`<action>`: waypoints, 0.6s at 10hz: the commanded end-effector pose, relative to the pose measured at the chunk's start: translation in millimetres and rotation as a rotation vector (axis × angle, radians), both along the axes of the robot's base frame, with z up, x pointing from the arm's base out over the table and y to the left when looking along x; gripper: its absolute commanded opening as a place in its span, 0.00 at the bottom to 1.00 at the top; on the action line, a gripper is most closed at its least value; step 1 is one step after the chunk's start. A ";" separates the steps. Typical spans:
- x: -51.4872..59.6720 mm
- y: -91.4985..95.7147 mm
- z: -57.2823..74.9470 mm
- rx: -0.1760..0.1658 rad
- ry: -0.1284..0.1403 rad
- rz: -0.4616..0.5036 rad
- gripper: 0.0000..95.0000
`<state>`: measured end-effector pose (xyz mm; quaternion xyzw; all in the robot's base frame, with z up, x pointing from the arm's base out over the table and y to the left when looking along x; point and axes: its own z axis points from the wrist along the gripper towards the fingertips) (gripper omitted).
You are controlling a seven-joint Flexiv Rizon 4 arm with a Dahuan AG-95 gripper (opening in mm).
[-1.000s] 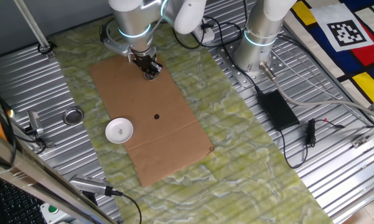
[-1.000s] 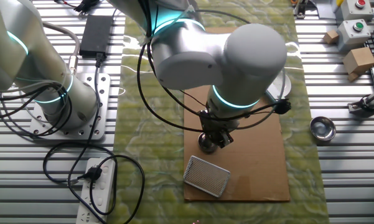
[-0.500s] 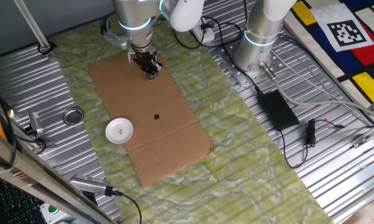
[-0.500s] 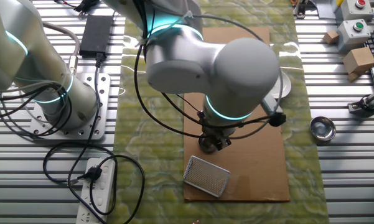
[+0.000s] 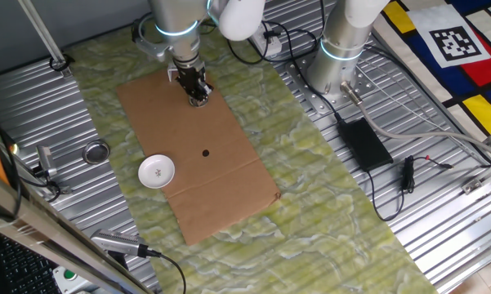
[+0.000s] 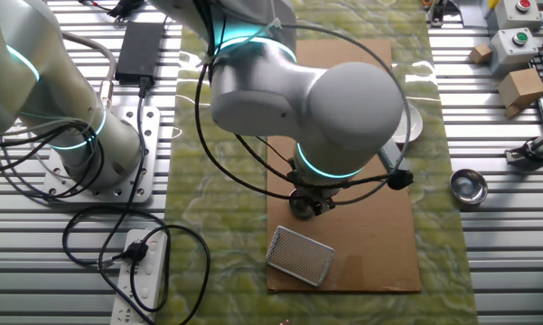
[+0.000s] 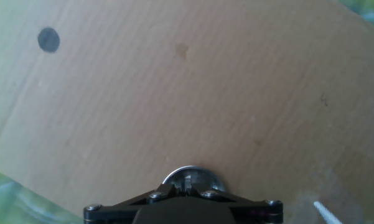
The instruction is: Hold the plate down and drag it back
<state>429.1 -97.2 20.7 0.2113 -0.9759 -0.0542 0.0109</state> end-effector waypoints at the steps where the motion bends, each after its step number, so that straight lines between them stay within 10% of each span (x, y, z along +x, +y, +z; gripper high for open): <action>1: 0.3 2.5 -0.4 0.018 -0.011 -0.015 0.00; 6: 3.6 5.3 -0.5 0.046 -0.018 -0.042 0.00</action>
